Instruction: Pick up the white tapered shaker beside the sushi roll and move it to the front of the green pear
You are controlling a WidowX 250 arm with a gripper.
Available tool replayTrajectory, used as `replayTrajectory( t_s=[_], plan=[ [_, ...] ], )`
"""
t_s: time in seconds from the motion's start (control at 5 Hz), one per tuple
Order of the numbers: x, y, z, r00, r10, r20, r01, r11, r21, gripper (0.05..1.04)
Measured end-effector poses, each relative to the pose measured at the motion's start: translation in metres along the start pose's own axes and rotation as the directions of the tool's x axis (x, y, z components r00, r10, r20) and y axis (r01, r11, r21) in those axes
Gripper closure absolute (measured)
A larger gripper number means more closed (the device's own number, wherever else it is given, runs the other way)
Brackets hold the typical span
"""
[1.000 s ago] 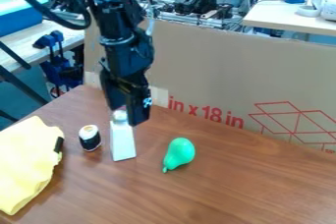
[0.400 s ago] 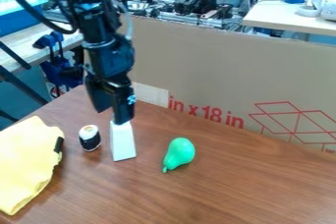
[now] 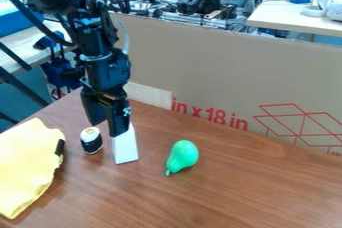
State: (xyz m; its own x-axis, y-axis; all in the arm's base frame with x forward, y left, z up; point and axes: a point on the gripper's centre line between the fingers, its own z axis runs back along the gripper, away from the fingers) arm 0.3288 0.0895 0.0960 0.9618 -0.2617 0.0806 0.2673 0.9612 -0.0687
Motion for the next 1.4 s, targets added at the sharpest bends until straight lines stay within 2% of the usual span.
replayTrajectory(
  t_s=[0.2, 0.6, 0.8, 1.0, 1.2, 1.4],
  plan=[
    [0.006, 0.003, -0.009, 1.0, -0.019, 0.007, 0.019, 0.999, -0.027, 0.081],
    [0.024, 0.001, -0.009, 0.998, -0.053, 0.033, 0.054, 0.998, -0.027, 0.081],
    [0.026, 0.0, -0.008, 0.998, -0.054, 0.04, 0.055, 0.998, -0.026, 0.133],
    [0.031, 0.002, -0.007, 0.996, -0.029, 0.079, 0.032, 0.999, -0.033, 0.415],
    [0.029, 0.001, -0.008, 0.997, -0.008, 0.081, 0.011, 0.999, -0.035, 0.565],
    [0.025, 0.0, -0.008, 0.997, 0.009, 0.083, -0.005, 0.999, -0.039, 0.565]
  ],
)
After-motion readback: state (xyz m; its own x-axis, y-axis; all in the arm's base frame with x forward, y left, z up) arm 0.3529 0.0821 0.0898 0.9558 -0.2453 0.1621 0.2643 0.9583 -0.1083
